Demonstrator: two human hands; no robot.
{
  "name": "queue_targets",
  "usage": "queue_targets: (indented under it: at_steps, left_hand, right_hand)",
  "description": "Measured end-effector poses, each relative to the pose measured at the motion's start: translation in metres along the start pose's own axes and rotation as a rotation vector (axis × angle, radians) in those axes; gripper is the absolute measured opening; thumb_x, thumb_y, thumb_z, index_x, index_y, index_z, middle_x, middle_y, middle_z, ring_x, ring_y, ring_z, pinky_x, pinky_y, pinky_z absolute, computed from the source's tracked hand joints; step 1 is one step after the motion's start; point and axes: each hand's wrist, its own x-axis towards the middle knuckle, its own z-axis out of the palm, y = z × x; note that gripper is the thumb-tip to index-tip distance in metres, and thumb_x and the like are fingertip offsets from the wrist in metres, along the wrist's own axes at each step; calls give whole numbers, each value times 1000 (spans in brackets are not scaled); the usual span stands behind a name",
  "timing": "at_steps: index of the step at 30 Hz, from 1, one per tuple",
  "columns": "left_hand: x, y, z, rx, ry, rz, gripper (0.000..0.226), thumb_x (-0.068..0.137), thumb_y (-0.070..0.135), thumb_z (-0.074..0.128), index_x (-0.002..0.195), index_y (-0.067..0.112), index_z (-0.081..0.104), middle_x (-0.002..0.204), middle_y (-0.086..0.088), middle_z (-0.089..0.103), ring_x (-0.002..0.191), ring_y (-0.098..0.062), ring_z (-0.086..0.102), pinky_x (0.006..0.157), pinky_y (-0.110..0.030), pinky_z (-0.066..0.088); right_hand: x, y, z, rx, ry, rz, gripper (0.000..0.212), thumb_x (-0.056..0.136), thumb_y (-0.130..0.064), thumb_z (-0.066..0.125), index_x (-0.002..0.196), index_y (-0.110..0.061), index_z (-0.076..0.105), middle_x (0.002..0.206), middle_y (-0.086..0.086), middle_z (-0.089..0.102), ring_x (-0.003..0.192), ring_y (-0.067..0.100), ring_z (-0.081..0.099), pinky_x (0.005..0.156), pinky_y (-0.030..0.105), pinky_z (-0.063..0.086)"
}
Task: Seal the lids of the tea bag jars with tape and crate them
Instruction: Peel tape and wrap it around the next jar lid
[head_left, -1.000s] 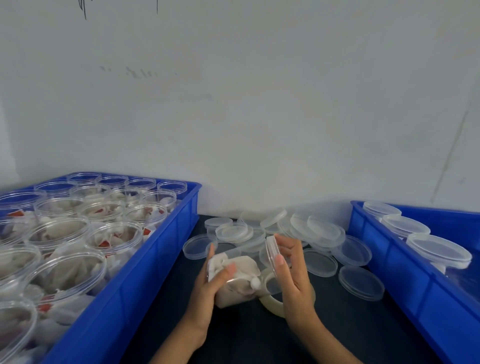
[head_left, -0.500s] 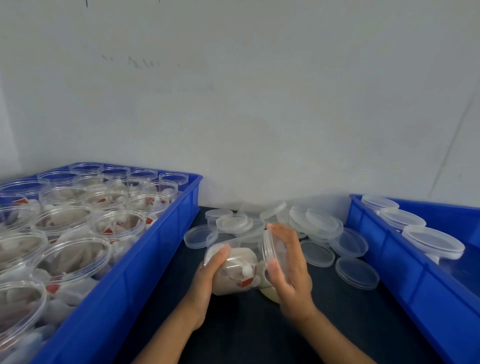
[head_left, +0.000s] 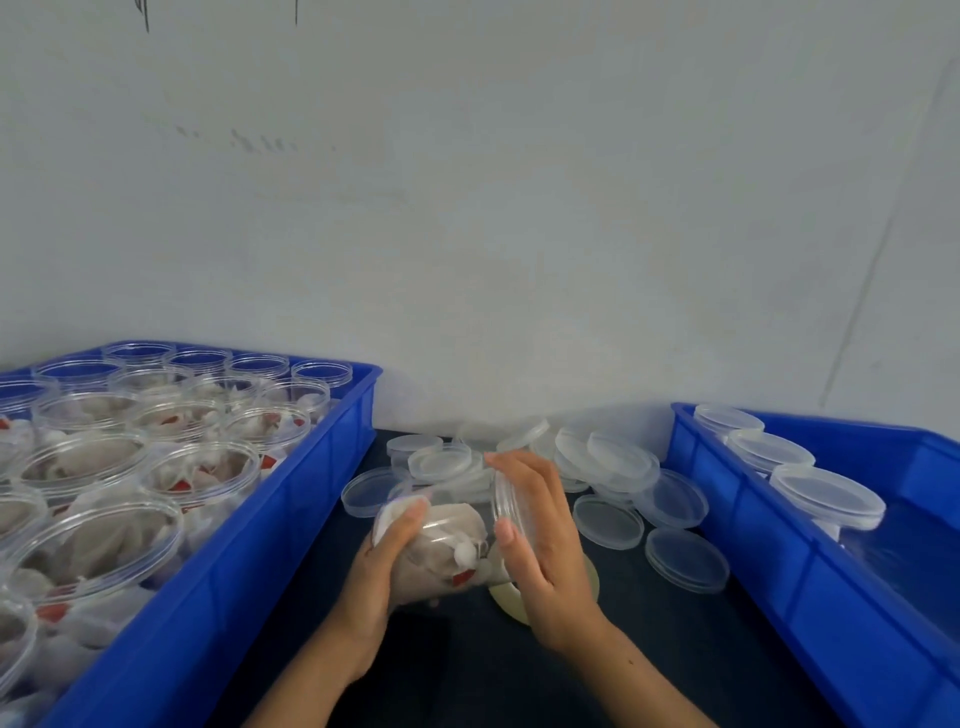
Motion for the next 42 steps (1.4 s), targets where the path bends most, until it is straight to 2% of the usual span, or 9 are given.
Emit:
queue_targets:
  at_steps: [3,10,14,17,24,28,32,36,42]
  left_hand:
    - [0,1,2,28,38,9,60,65,56,75,117,29,60,104,-3,73,94,-20,70,76,-35,56]
    - [-8,-1,4,423,29,380,67,62,55,72,121,40,43,107,25,51,100,-2,58,78,-24,55]
    - [-3,-1,3,146,30,213,72,55,60,69,119,31,55,110,14,65,97,-5,65,77,-23,56]
    - [-3,-3,1,-15,1,12,72,60,57,71,122,23,60,111,-7,71,102,-26,68,93,-51,53]
    - [-11,2,12,268,40,356,68,61,47,75,120,29,47,104,20,57,98,-4,62,71,-20,56]
    - [-5,0,12,53,123,157,59,66,51,69,118,28,56,110,6,67,99,-10,65,79,-23,51]
    - [-4,-4,9,-84,81,-74,55,70,58,67,117,31,58,105,-7,73,91,-24,70,68,-35,55]
    - [-7,-6,14,101,172,81,52,70,56,75,113,35,55,108,7,67,95,-6,65,76,-23,52]
    - [-8,-4,17,173,165,255,50,68,46,69,113,30,54,98,15,65,85,9,63,65,-4,45]
  right_hand:
    - [1,1,2,15,43,68,40,96,-49,38,127,-29,53,123,-10,51,118,18,52,96,24,42]
    - [16,-3,-6,523,-32,949,33,102,-44,35,105,-26,62,103,3,65,77,12,71,58,34,59]
    - [8,-6,-3,391,-109,496,36,104,-46,25,139,-42,34,150,-10,37,139,8,37,102,13,38]
    - [-2,1,-2,93,-117,112,47,98,-39,31,142,-25,39,142,-9,43,136,12,38,107,16,31]
    - [22,-1,-18,627,-116,942,52,92,-64,29,117,-30,60,113,8,68,93,22,71,69,40,59]
    - [22,-4,-13,442,-11,628,50,99,-49,17,142,-34,37,151,-4,37,131,9,40,114,38,31]
    - [6,2,-5,153,-181,367,46,99,-39,36,144,-30,35,145,-18,37,135,-4,32,110,17,30]
    - [9,2,-4,252,-86,500,26,101,-44,36,124,-40,49,131,-13,48,115,-13,45,87,4,40]
    - [13,1,-6,114,-2,442,23,102,-44,30,106,-42,53,106,-16,56,108,10,51,89,17,41]
